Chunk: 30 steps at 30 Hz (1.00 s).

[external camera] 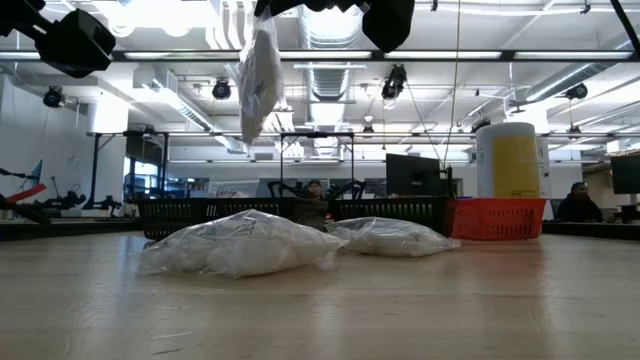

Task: Pick & Place Travel size toiletries
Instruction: Put the center vanity pack into the left black bin

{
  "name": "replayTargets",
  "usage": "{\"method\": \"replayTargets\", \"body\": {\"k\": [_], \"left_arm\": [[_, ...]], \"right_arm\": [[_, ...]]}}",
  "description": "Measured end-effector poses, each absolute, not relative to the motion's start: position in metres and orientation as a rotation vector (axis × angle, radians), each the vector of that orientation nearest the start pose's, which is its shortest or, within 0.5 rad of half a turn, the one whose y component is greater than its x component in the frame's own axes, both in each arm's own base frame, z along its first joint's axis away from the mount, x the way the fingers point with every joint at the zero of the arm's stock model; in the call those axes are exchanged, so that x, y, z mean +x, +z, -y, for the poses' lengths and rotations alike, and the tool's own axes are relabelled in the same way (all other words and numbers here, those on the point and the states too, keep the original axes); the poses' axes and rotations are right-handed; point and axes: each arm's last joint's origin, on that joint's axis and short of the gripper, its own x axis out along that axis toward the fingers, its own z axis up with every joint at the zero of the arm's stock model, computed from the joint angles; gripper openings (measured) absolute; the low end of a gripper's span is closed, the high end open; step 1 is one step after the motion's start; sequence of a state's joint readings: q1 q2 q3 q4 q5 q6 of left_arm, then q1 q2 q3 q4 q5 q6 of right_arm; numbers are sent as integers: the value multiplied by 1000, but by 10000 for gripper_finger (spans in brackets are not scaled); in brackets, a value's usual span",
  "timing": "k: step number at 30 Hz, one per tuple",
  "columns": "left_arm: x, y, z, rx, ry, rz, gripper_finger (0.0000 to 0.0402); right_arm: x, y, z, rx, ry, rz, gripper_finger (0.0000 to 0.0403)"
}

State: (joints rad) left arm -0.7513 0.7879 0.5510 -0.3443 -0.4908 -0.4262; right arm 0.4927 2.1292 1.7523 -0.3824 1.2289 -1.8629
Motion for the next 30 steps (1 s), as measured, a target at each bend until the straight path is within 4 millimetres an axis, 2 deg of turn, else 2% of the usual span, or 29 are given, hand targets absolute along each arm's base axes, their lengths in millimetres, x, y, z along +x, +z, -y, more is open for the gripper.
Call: {"method": "replayTargets", "body": {"k": [21,27,30], "left_arm": [[129,240,102,-77,-147,-514,298],[129,240,102,-77,-146,-514,298],[129,240,102,-77,-147,-514,298]], "right_arm": [[423,239,-200,-2301,33,-1054,8],[424,237,-202,-2375,183,-984,8],[422,235,-201,-2446,231,-1021,8]]}}
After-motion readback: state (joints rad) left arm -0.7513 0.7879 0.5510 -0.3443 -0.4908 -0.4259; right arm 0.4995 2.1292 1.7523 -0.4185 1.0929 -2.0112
